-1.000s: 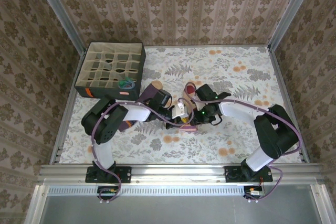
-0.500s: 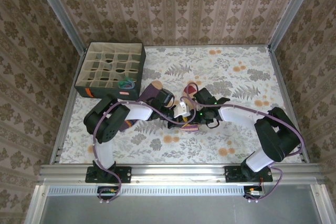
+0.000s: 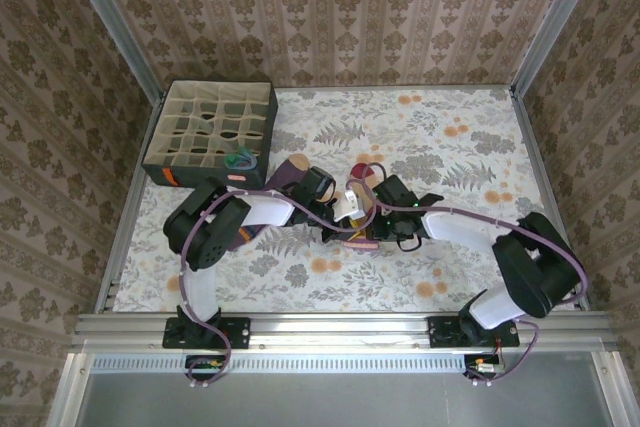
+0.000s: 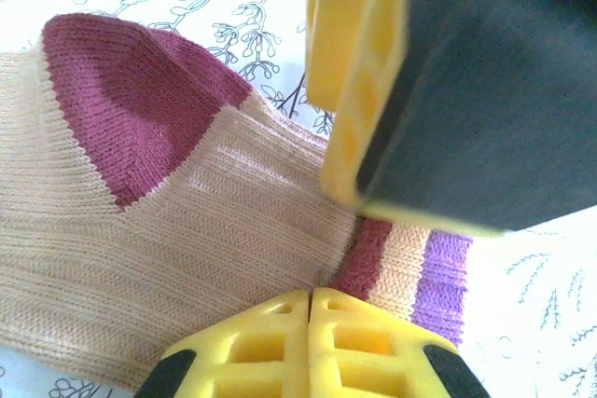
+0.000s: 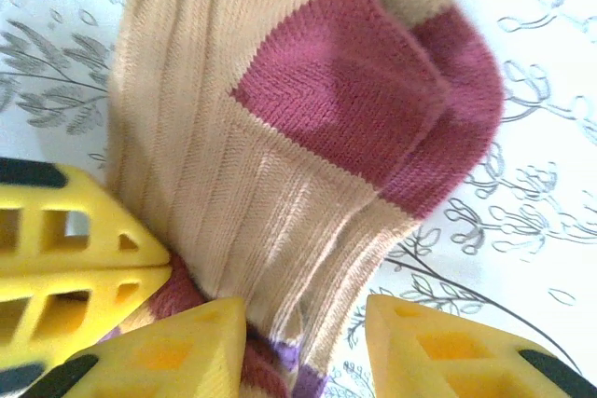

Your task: Roll the socks

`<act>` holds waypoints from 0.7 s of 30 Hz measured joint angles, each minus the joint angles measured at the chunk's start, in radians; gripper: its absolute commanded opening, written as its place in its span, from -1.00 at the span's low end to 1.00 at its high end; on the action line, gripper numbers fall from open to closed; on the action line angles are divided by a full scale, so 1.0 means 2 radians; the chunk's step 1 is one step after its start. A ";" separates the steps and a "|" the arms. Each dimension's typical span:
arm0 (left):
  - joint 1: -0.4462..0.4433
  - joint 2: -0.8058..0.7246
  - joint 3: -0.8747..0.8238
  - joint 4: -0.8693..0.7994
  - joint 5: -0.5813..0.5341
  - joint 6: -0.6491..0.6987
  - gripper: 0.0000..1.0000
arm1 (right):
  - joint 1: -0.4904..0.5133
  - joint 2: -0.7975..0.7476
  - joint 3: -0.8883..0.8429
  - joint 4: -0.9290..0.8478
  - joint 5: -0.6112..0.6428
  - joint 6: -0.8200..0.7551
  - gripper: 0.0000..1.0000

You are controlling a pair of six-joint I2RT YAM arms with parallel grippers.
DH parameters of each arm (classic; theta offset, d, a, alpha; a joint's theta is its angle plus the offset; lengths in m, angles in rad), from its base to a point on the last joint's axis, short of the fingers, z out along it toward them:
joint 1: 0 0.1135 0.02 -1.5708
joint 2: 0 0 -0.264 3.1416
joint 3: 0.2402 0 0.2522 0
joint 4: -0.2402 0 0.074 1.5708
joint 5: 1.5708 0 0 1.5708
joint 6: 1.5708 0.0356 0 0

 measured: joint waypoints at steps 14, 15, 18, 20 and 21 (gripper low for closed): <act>0.000 0.004 0.006 -0.005 -0.002 -0.010 -0.94 | 0.014 -0.078 -0.051 0.072 -0.027 0.060 -0.72; 0.000 0.005 0.007 -0.006 -0.002 -0.010 -0.94 | 0.016 -0.068 -0.051 0.081 -0.033 0.063 -0.74; 0.000 0.006 0.008 -0.006 -0.002 -0.010 -0.95 | 0.020 -0.039 -0.051 0.101 -0.046 0.068 -0.74; 0.000 0.006 0.009 -0.008 -0.002 -0.011 -0.95 | 0.020 -0.018 -0.050 0.109 -0.048 0.072 -0.74; 0.000 0.006 0.009 -0.009 -0.002 -0.011 -0.95 | 0.019 -0.009 -0.050 0.110 -0.049 0.074 -0.74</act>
